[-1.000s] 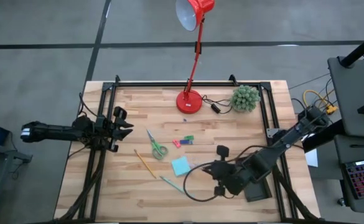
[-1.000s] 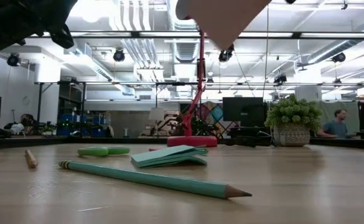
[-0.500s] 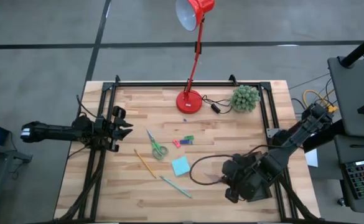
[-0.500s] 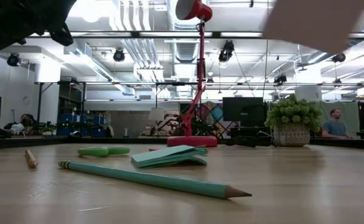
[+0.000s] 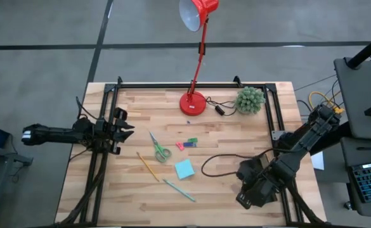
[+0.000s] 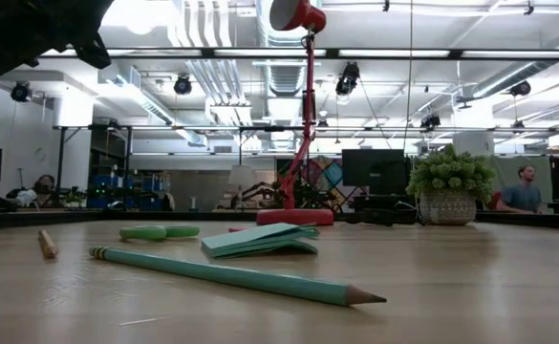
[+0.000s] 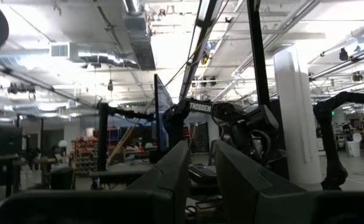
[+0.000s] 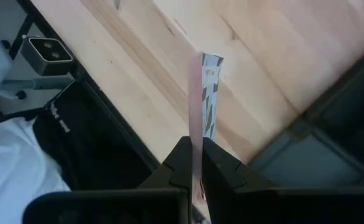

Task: Pick and place office supplies into organizer
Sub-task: Put the pink sticky note into the black desk organizer

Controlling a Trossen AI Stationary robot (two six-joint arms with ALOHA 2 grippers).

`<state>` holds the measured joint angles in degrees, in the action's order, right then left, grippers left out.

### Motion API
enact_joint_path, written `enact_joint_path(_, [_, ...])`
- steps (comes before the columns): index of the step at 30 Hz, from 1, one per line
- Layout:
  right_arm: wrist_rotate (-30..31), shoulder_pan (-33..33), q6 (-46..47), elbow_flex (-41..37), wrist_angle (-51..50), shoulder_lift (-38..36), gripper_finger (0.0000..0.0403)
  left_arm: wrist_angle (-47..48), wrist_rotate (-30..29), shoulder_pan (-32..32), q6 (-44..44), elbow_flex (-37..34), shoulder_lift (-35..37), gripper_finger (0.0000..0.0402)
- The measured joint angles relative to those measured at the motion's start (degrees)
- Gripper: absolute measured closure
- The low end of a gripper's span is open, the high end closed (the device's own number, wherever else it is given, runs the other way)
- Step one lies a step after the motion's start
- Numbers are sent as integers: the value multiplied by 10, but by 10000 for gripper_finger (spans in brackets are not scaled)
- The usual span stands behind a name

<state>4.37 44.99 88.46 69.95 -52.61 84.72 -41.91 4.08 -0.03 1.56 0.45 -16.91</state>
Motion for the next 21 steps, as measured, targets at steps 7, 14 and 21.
enact_joint_path(7, [-57,0,78,0,-38,-4,390,-7,0,0,23,0,9,336])
enact_joint_path(14, [-135,0,177,0,-135,-4,390,-28,0,0,23,0,15,336])
enact_joint_path(21, [-138,1,196,0,-168,7,390,-32,0,0,23,0,21,336])
